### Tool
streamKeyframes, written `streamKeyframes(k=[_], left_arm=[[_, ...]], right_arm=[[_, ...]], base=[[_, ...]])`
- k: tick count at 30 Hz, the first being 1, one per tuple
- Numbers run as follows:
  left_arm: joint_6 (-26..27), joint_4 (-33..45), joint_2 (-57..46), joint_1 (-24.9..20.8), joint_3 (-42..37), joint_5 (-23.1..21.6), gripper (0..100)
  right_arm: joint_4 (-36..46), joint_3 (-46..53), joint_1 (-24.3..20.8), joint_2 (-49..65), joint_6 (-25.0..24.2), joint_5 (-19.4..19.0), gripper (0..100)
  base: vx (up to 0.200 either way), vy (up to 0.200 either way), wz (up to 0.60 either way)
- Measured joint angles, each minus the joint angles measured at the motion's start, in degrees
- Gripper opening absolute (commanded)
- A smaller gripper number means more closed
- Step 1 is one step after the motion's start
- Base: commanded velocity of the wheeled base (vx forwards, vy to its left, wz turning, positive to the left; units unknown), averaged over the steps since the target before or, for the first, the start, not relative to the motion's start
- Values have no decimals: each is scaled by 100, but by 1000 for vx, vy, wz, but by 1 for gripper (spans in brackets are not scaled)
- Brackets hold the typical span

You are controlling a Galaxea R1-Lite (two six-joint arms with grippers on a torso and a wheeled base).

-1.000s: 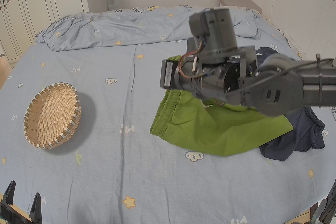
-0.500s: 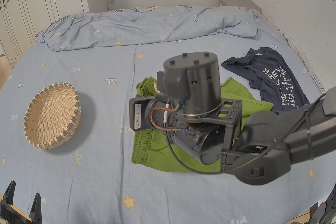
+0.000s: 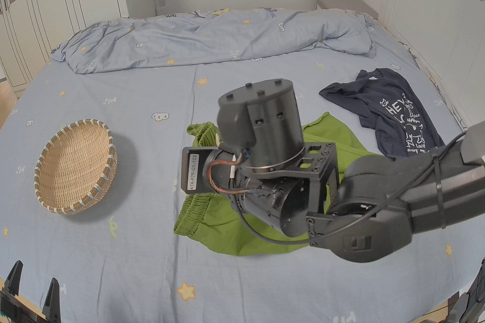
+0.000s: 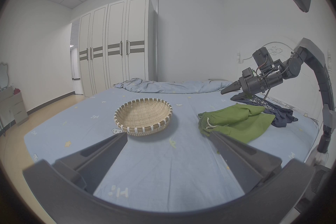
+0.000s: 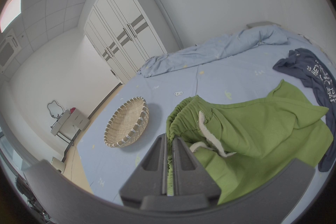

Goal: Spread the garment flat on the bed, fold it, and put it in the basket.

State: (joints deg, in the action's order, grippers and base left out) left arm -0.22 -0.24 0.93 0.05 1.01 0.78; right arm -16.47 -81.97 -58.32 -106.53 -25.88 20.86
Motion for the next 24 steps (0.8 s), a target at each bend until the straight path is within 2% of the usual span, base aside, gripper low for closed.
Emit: streamKeyframes(k=[1,2,6,19,24], left_arm=[[-2,0,0,2,0,0,100],[0,2,0,2,0,0,100],[0,0,0,2,0,-2,100],[-2,0,0,2,0,-2,100],[4,0,0,2,0,-5,100]], right_arm=[[104,-74,20,-44,-61,-17,0],[163,-130,35,-90,-94,-45,100],[207,-300,99,-317,-63,-219,100],[251,-352,249,-494,115,-246,100],[323,-188,774,-184,196,-346,100]], base=[[0,0,0],[0,0,0],[0,0,0],[0,0,0],[0,0,0]])
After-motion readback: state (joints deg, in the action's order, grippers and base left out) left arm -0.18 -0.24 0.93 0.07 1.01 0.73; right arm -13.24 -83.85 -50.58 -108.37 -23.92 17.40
